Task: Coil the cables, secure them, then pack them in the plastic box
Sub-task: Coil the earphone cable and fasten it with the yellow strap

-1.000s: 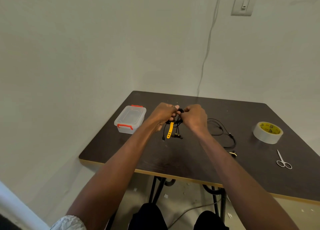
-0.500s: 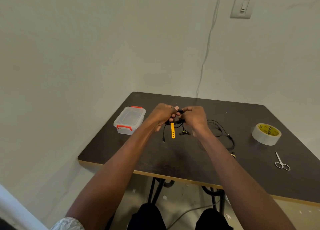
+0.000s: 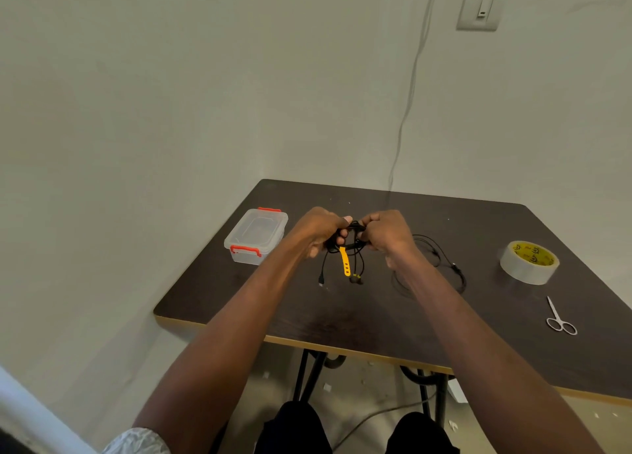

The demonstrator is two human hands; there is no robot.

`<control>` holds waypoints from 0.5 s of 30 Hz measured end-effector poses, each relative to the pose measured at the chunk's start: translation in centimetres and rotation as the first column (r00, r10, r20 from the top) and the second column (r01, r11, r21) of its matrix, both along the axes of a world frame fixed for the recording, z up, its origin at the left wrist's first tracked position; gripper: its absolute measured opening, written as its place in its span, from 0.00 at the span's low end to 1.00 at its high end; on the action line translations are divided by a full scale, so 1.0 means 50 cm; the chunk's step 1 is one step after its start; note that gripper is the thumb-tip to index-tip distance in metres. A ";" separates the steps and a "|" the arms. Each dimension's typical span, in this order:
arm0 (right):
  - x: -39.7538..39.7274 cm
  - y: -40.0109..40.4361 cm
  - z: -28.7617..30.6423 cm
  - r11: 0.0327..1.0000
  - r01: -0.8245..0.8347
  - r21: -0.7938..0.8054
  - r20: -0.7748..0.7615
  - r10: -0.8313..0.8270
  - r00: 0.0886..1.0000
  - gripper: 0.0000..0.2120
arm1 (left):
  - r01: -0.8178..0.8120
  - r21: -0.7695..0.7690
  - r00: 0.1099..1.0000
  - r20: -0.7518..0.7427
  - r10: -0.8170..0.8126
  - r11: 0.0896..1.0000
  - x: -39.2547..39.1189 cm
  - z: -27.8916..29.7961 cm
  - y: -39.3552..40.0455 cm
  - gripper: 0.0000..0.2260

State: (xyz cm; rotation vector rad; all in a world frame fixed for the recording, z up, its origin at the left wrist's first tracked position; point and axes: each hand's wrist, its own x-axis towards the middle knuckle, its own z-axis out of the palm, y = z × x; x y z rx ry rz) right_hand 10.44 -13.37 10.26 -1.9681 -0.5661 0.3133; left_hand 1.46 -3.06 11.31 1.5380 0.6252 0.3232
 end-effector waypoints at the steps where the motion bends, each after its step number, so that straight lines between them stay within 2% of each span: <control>1: 0.000 0.001 -0.002 1.000 -0.010 0.000 0.007 0.010 1.000 0.16 | 0.010 -0.012 1.000 -0.030 -0.011 1.000 -0.001 0.002 0.002 0.08; 8: -0.010 -0.002 -0.023 0.999 -0.046 0.009 0.148 0.044 0.988 0.13 | 0.070 -0.158 0.986 -0.138 -0.092 0.985 -0.010 0.012 0.019 0.07; 13: -0.016 -0.005 -0.024 0.992 -0.105 0.065 0.314 0.079 0.946 0.03 | 0.085 -0.151 0.989 -0.107 -0.101 0.985 -0.015 0.011 0.022 0.11; 15: -0.015 -0.005 -0.024 0.990 -0.132 0.055 0.399 0.100 0.912 0.02 | 0.095 -0.178 0.991 -0.076 -0.110 0.979 -0.017 0.011 0.025 0.11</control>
